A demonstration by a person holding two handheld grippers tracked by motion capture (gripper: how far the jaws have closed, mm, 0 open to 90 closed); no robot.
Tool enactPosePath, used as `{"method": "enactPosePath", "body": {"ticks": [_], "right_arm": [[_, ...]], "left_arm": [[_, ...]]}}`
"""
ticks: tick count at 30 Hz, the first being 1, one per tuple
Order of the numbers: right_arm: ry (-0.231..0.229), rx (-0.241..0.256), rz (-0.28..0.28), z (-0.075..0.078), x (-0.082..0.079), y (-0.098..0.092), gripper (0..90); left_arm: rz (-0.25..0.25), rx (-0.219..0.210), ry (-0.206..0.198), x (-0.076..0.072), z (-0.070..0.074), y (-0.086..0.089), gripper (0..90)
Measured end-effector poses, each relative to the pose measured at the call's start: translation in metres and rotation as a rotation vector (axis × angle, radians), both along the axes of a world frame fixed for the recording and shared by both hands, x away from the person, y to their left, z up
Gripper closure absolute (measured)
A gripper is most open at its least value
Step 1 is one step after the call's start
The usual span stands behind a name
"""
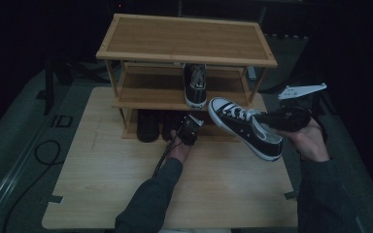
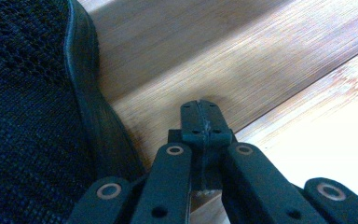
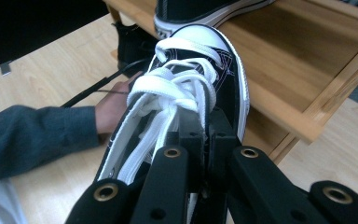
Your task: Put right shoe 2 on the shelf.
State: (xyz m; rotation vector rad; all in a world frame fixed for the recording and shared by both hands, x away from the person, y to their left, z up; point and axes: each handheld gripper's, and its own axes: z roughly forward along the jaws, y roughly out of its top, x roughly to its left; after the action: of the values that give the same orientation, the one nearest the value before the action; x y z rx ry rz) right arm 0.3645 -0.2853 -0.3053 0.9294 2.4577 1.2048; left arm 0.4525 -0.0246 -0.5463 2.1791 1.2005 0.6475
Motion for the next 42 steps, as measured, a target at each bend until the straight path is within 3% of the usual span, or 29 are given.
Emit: {"method": "enactPosePath", "body": {"ticks": [7,14,19,30,37,42], "right_arm": [[-0.029,-0.042,-0.069,0.0,0.02,0.011,88.1],[-0.044,-0.042,-0.154,-0.001,0.041,0.025,88.1],[-0.032,0.008,-0.198,-0.006,0.053,0.031,88.1],[-0.05,0.051,-0.289,-0.011,0.069,0.043,88.0],[-0.047,0.094,-0.309,-0.017,0.076,0.048,88.1],[-0.027,0.113,-0.317,-0.023,0.08,0.041,87.9]], "left_arm": [[-0.001,-0.002,-0.001,0.0,0.0,0.0,90.0],[-0.003,0.0,-0.001,0.0,0.0,0.0,90.0],[-0.001,0.001,-0.003,0.0,0.0,0.0,90.0],[0.001,0.004,-0.004,0.0,0.0,0.0,90.0],[0.001,0.004,-0.004,0.0,0.0,0.0,90.0],[0.003,0.003,-0.004,0.0,0.0,0.0,90.0]]}}
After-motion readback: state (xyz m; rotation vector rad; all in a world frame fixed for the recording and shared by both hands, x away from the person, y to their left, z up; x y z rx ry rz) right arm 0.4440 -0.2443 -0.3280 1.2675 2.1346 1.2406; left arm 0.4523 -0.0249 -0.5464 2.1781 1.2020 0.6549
